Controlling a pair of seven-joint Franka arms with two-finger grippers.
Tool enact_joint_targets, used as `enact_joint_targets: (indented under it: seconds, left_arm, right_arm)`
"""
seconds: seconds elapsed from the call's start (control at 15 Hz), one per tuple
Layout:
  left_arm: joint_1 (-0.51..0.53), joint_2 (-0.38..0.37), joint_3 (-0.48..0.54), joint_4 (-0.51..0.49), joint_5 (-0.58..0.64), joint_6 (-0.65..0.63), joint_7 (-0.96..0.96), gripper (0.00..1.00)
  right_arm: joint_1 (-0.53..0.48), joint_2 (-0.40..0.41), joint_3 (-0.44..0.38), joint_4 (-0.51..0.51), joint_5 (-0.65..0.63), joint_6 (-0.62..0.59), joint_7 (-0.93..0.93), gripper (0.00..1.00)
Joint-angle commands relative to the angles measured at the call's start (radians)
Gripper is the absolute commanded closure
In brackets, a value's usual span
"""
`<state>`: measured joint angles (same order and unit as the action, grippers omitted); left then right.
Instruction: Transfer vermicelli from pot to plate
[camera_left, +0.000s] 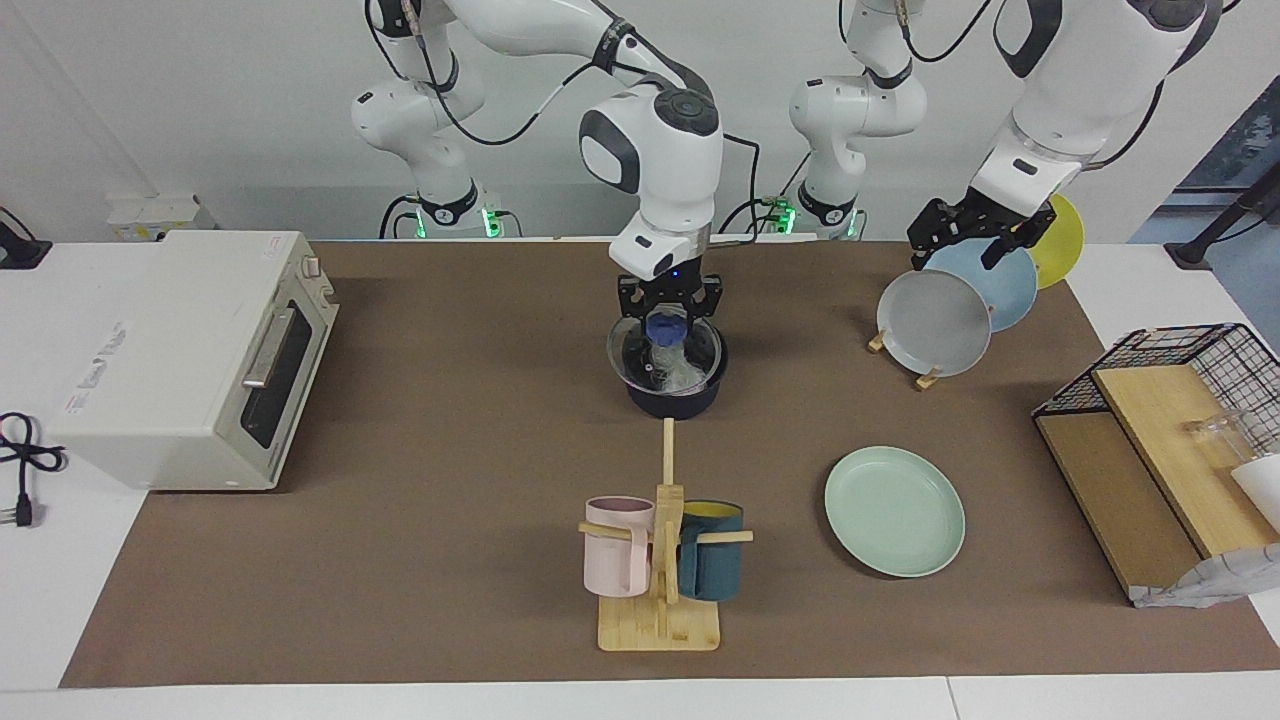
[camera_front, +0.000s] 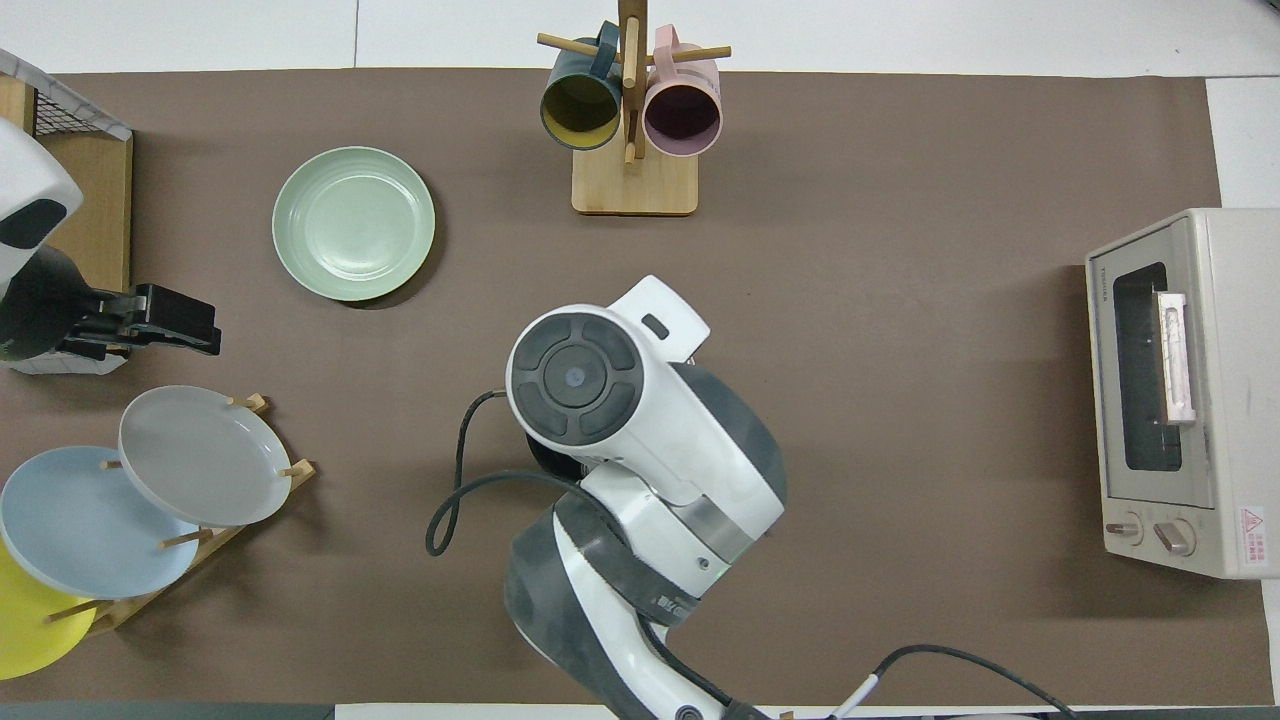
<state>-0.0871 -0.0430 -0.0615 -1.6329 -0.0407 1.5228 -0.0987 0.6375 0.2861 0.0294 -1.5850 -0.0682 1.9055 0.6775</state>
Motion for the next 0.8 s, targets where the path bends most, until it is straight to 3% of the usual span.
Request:
enact_joint_targets:
  seconds: [0.0,0.33,0.47,0.73]
  left_arm:
    - [-0.013,-0.04,-0.012,-0.074,0.021,0.074,-0.01,0.0]
    - [-0.204,-0.037,-0.017,-0.18,0.002,0.215,-0.214,0.0]
    - [-0.301,-0.032,-0.017,-0.243,-0.013,0.307,-0.367,0.0]
    - [-0.511,0.095,-0.015,-0.324,-0.013,0.495,-0.663,0.0]
  right_arm:
    - [-0.111,-0.027,0.011,0.0,-0.007,-0.045,-0.148,0.49]
    - [-0.315,-0.035,0.011,-0.038,-0.004,-0.056,-0.47,0.48]
    - [-0.402,-0.062,0.011,-0.117,-0.004,-0.017,-0.599,0.48]
    - [-0.478,-0.119,0.011,-0.3,-0.004,0.13,-0.696,0.48]
